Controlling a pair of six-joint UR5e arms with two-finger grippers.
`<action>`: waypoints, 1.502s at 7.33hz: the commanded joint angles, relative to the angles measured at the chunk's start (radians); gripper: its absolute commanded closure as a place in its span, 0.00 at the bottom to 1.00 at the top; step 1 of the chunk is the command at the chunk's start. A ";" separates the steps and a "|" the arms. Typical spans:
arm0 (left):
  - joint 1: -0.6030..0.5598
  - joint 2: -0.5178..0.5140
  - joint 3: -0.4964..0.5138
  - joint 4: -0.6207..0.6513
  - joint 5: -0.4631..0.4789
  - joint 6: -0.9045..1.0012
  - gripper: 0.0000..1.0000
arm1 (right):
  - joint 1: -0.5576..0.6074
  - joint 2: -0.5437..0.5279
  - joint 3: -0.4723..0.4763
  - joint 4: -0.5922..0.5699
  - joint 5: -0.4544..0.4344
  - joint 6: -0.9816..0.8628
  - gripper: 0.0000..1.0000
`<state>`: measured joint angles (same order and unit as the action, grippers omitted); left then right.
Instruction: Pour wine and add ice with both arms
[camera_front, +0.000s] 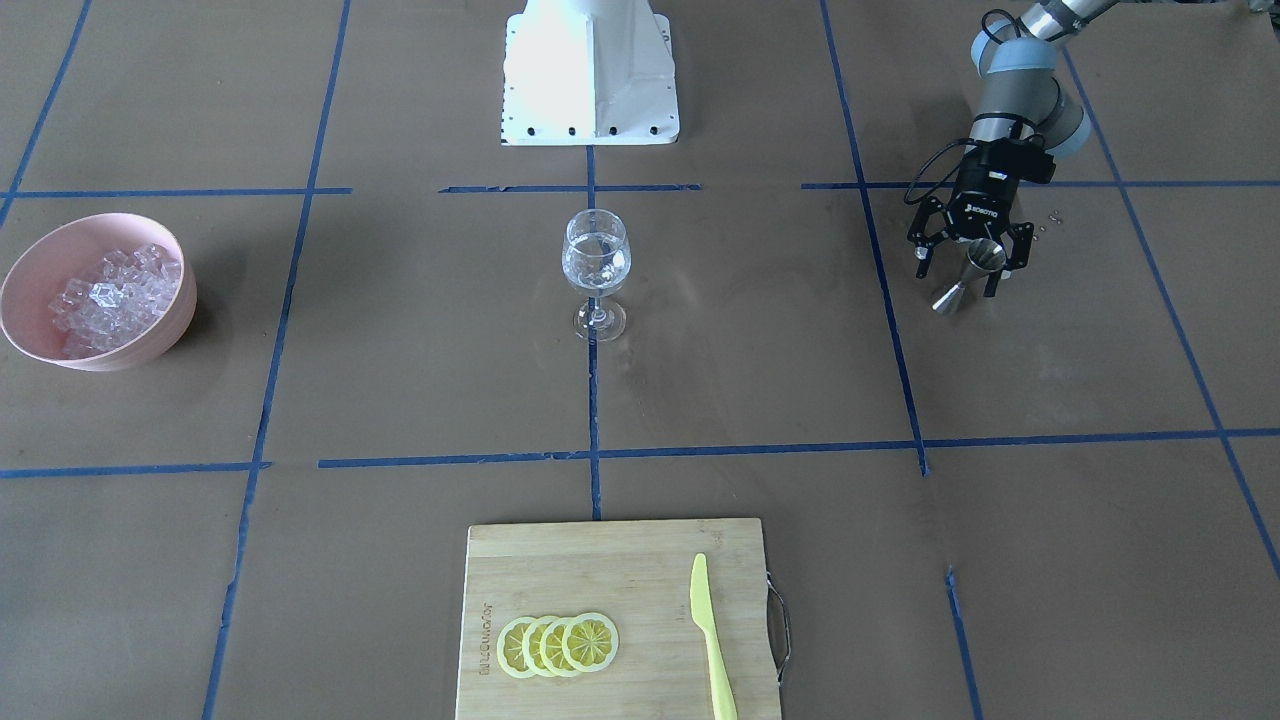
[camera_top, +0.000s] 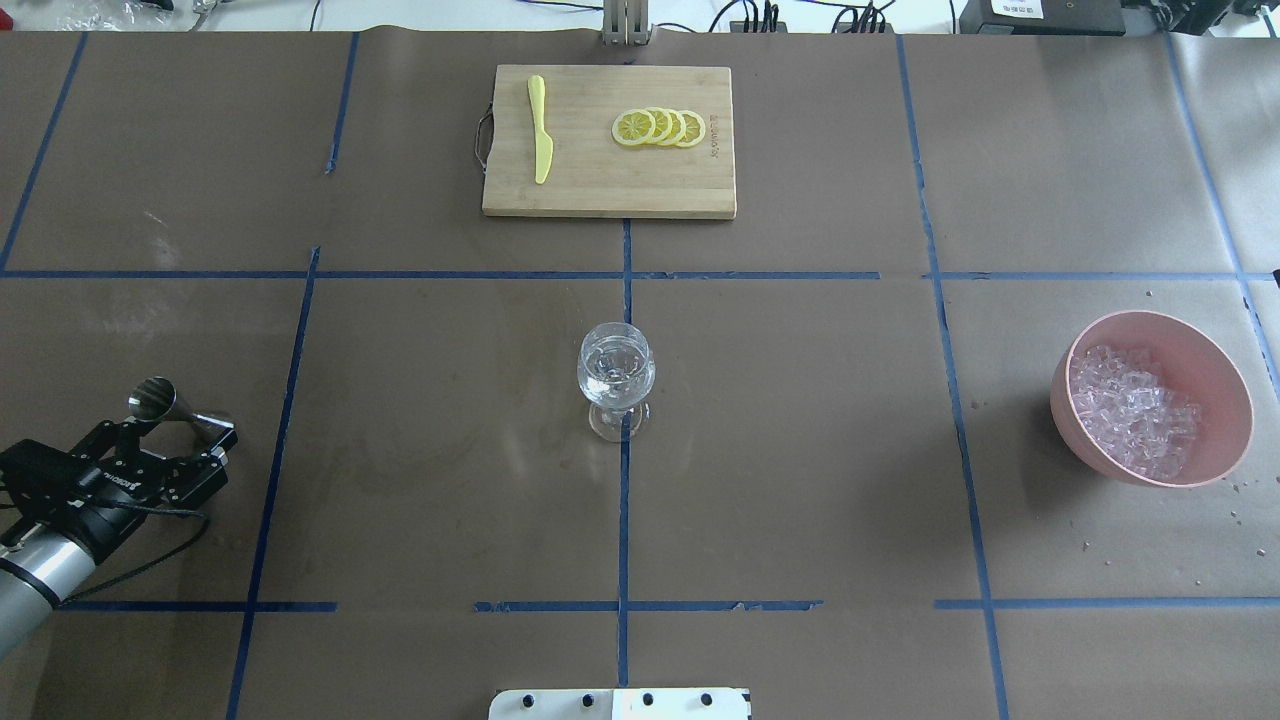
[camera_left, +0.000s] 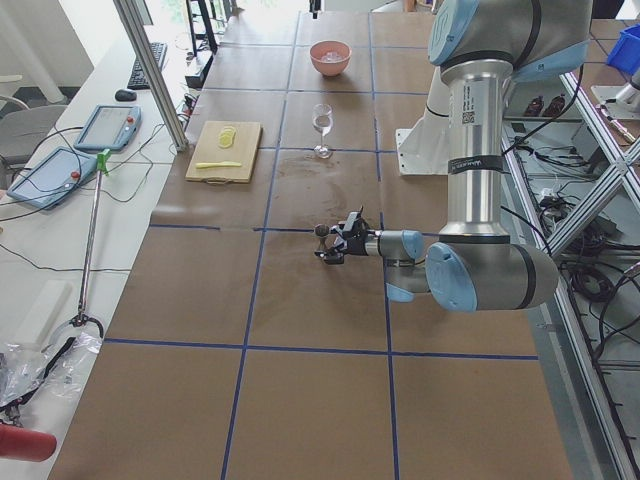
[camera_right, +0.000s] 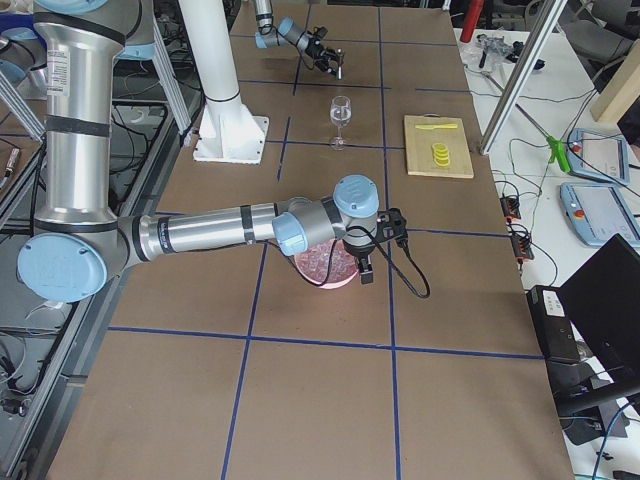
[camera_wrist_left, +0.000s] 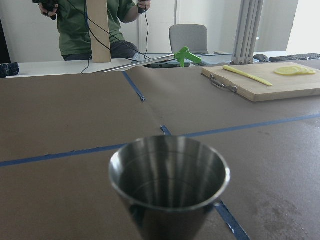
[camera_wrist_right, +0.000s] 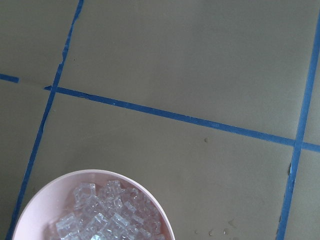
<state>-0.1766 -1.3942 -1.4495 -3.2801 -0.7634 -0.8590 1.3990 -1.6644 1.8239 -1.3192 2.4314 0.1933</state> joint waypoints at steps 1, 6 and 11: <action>-0.001 0.087 -0.102 0.051 -0.104 0.003 0.00 | 0.000 0.000 0.001 0.000 0.002 0.000 0.00; -0.082 0.299 -0.203 0.102 -0.408 0.099 0.00 | -0.035 -0.001 0.050 0.015 0.000 0.188 0.00; -0.515 0.310 -0.083 0.079 -0.929 0.385 0.00 | -0.343 -0.175 0.072 0.392 -0.183 0.545 0.00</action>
<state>-0.5884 -1.0851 -1.5610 -3.1918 -1.5840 -0.4976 1.1325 -1.7963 1.8958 -0.9855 2.3214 0.7017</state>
